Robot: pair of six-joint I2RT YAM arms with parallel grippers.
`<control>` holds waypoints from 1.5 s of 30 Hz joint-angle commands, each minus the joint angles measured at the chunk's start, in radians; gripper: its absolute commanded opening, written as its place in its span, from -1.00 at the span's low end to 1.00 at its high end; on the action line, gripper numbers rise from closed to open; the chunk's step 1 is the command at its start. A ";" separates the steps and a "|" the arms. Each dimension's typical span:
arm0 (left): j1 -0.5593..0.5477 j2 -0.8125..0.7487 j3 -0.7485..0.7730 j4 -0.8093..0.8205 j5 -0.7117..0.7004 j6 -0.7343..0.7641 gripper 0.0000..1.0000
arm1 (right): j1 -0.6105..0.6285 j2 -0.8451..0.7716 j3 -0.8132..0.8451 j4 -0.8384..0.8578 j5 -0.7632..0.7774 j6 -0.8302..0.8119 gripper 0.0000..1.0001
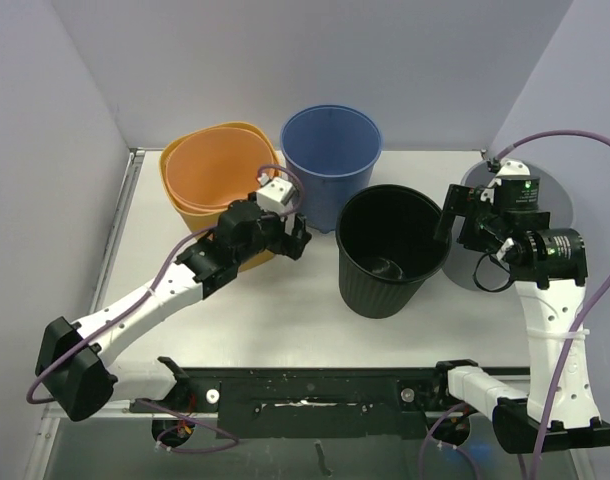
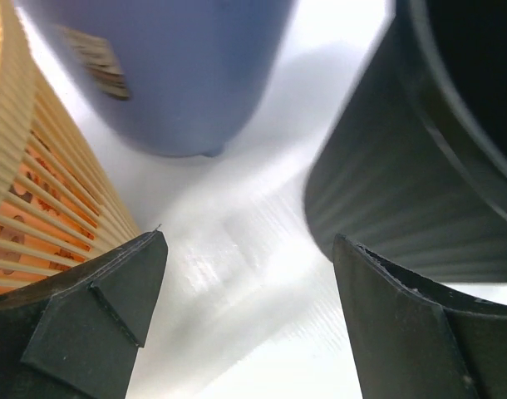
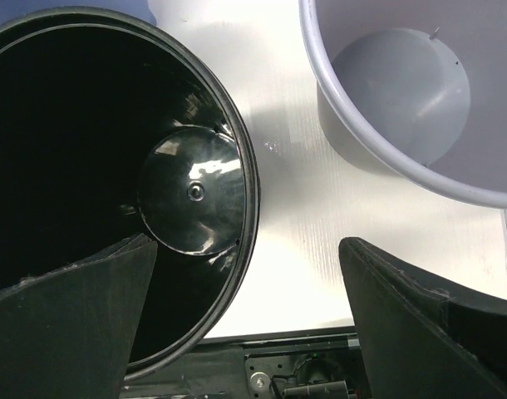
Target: Turn the large container upside down
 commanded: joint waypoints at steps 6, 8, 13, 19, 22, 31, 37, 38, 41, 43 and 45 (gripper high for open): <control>0.204 -0.010 -0.012 0.127 -0.022 0.022 0.64 | 0.006 -0.012 -0.028 0.034 0.012 0.014 0.95; 0.256 0.010 -0.013 0.147 -0.013 0.013 0.65 | 0.006 -0.017 -0.051 0.039 0.017 0.035 0.95; 0.360 0.072 0.034 0.154 0.070 -0.031 0.65 | 0.006 -0.036 -0.102 0.067 -0.013 0.076 0.95; 0.354 0.107 0.108 0.139 0.152 -0.040 0.65 | 0.008 -0.033 -0.082 0.056 0.035 0.065 0.95; 0.328 0.091 0.109 0.130 0.148 -0.059 0.64 | 0.008 -0.027 -0.071 0.061 0.049 0.061 0.95; 0.197 -0.006 -0.009 0.077 0.108 -0.123 0.63 | 0.029 -0.030 -0.121 0.111 0.065 0.083 0.95; 0.100 0.008 -0.055 0.015 0.050 -0.090 0.63 | 0.034 -0.028 -0.120 0.124 0.081 0.078 0.95; 0.075 0.009 -0.065 0.008 0.018 -0.083 0.63 | 0.035 -0.031 -0.123 0.125 0.084 0.078 0.95; 0.026 -0.004 -0.134 0.030 -0.050 -0.095 0.63 | 0.035 -0.038 -0.139 0.128 0.088 0.081 0.95; 0.008 -0.011 -0.181 0.061 -0.108 -0.110 0.63 | 0.035 -0.042 -0.148 0.132 0.087 0.081 0.95; -0.003 -0.002 -0.211 0.070 -0.188 -0.124 0.62 | 0.035 -0.043 -0.152 0.136 0.087 0.084 0.95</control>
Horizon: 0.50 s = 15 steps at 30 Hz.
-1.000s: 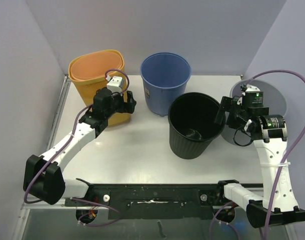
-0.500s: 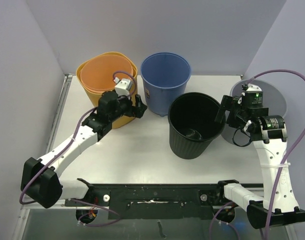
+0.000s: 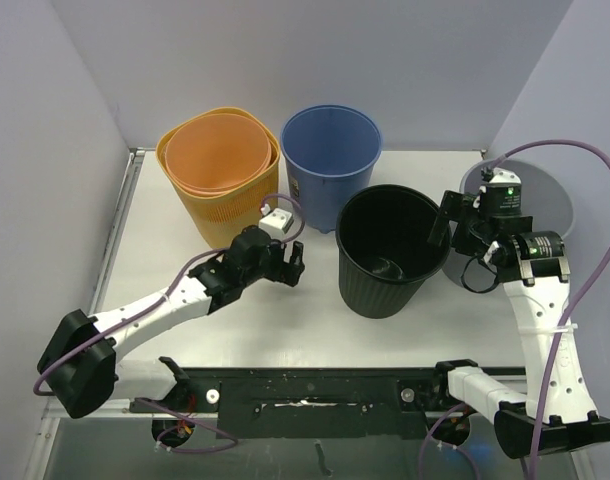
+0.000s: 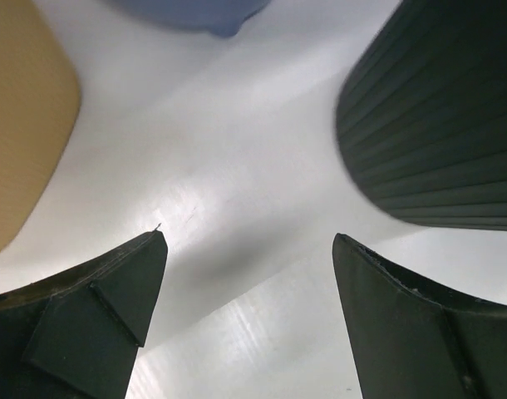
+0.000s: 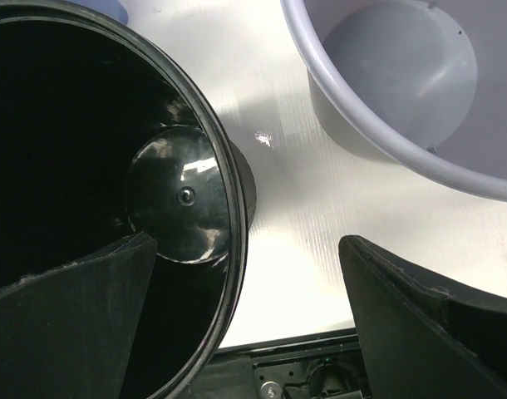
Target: Turn the large container upside down
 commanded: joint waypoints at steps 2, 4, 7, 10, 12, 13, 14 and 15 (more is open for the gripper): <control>-0.017 -0.003 -0.088 0.093 -0.256 -0.032 0.63 | 0.008 -0.021 -0.008 0.053 0.023 0.012 0.95; -0.004 0.005 -0.142 0.193 -0.332 -0.011 0.64 | 0.008 -0.019 -0.008 0.058 0.016 0.012 0.95; 0.004 0.026 -0.180 0.330 -0.415 0.041 0.64 | 0.010 -0.017 -0.003 0.055 0.014 0.012 0.95; 0.031 0.074 -0.192 0.408 -0.483 0.045 0.64 | 0.010 -0.020 0.001 0.052 0.015 0.012 0.95; 0.059 0.105 -0.206 0.445 -0.535 0.019 0.64 | 0.010 -0.022 0.009 0.047 0.014 0.012 0.95; 0.073 0.114 -0.207 0.458 -0.554 0.001 0.63 | 0.010 -0.024 0.013 0.042 0.016 0.012 0.95; 0.088 0.121 -0.206 0.465 -0.563 -0.019 0.62 | 0.010 -0.027 0.017 0.039 0.018 0.012 0.95; 0.106 0.127 -0.203 0.470 -0.564 -0.034 0.62 | 0.011 -0.029 0.018 0.036 0.021 0.012 0.95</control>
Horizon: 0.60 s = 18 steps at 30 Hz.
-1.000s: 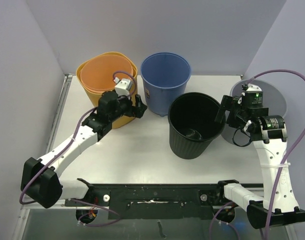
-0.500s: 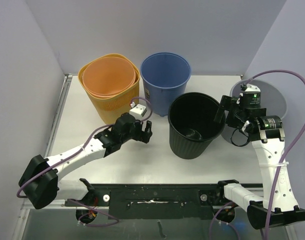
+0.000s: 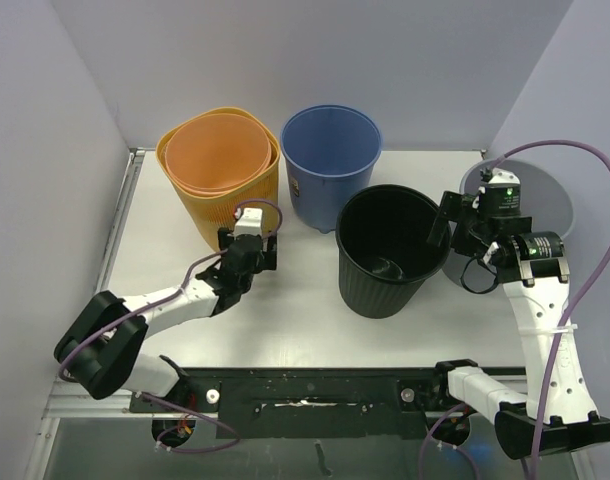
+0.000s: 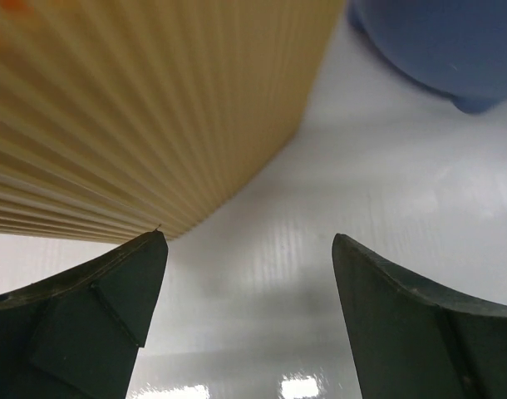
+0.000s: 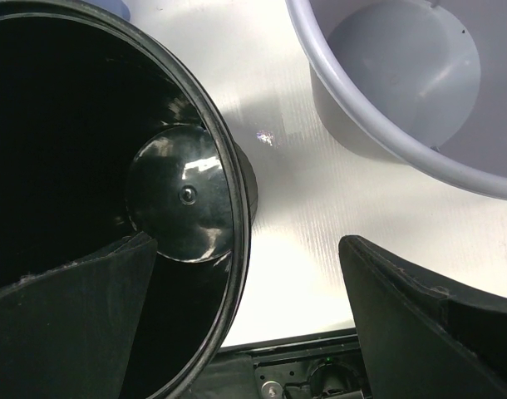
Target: Turn the large container upside down
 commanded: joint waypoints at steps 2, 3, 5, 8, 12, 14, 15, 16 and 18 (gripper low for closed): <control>0.089 0.029 0.006 0.172 -0.119 -0.071 0.61 | 0.007 -0.033 0.030 0.029 0.029 0.008 0.95; 0.109 0.032 0.003 0.189 -0.109 -0.073 0.61 | 0.007 -0.034 0.030 0.027 0.031 0.006 0.95; 0.146 0.035 -0.002 0.208 -0.101 -0.079 0.61 | 0.006 -0.031 0.035 0.023 0.021 -0.001 0.95; 0.230 0.039 0.001 0.217 -0.065 -0.079 0.61 | 0.007 -0.033 0.033 0.026 0.020 0.000 0.95; 0.320 0.055 0.019 0.208 -0.009 -0.076 0.61 | 0.006 -0.029 0.025 0.033 0.025 -0.004 0.95; 0.337 0.065 0.019 0.234 -0.005 -0.061 0.61 | 0.007 -0.020 0.037 0.029 0.025 -0.008 0.95; 0.345 0.072 0.019 0.247 -0.003 -0.053 0.61 | 0.008 -0.018 0.041 0.027 0.026 -0.008 0.95; 0.355 0.078 0.019 0.250 -0.003 -0.051 0.62 | 0.007 -0.018 0.045 0.026 0.027 -0.008 0.95; 0.380 0.085 0.064 0.163 0.008 -0.060 0.62 | 0.007 -0.021 0.047 0.025 0.031 -0.007 0.95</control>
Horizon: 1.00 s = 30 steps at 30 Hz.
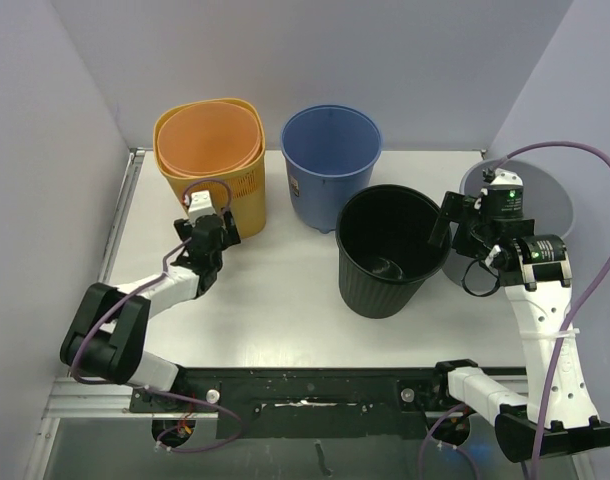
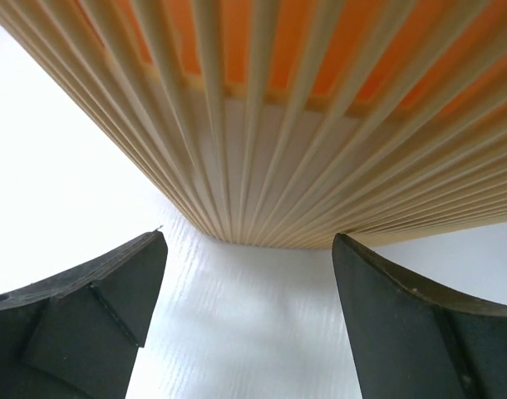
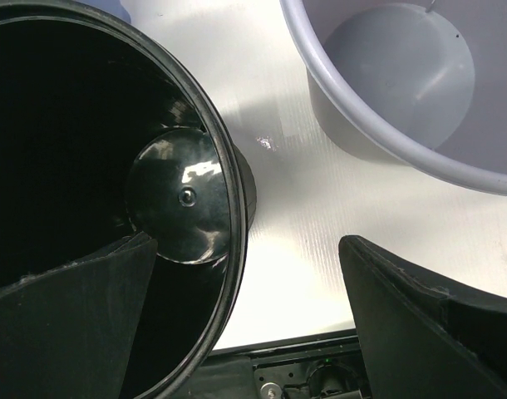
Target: Turn the large container upside down
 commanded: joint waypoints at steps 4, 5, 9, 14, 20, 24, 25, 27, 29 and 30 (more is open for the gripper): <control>0.050 -0.036 0.101 -0.085 0.067 -0.011 0.62 | 0.007 -0.012 0.032 0.023 0.017 -0.007 0.95; 0.049 -0.059 0.099 -0.103 0.099 -0.023 0.62 | 0.007 -0.009 0.027 0.027 0.011 -0.008 0.95; -0.013 -0.148 0.105 -0.235 0.150 -0.085 0.62 | 0.006 0.010 0.025 0.036 -0.003 -0.018 0.95; -0.227 -0.237 0.079 -0.338 0.037 -0.149 0.63 | 0.008 0.021 0.018 0.069 0.012 -0.027 0.95; -0.283 -0.250 0.076 -0.300 0.136 -0.144 0.62 | 0.010 0.012 0.013 0.103 -0.001 -0.014 0.95; -0.286 -0.230 0.110 -0.236 0.327 -0.118 0.58 | 0.010 0.004 0.021 0.092 0.013 -0.010 0.95; -0.289 -0.224 0.127 -0.244 0.345 -0.130 0.57 | 0.009 0.003 0.021 0.086 0.021 -0.006 0.95; -0.294 -0.213 0.169 -0.270 0.375 -0.145 0.58 | 0.009 -0.004 0.012 0.079 0.030 0.001 0.95; -0.305 -0.206 0.212 -0.303 0.400 -0.148 0.57 | 0.009 -0.012 -0.005 0.082 0.030 0.008 0.95; -0.314 -0.205 0.235 -0.319 0.411 -0.147 0.57 | 0.010 -0.014 -0.013 0.085 0.027 0.010 0.95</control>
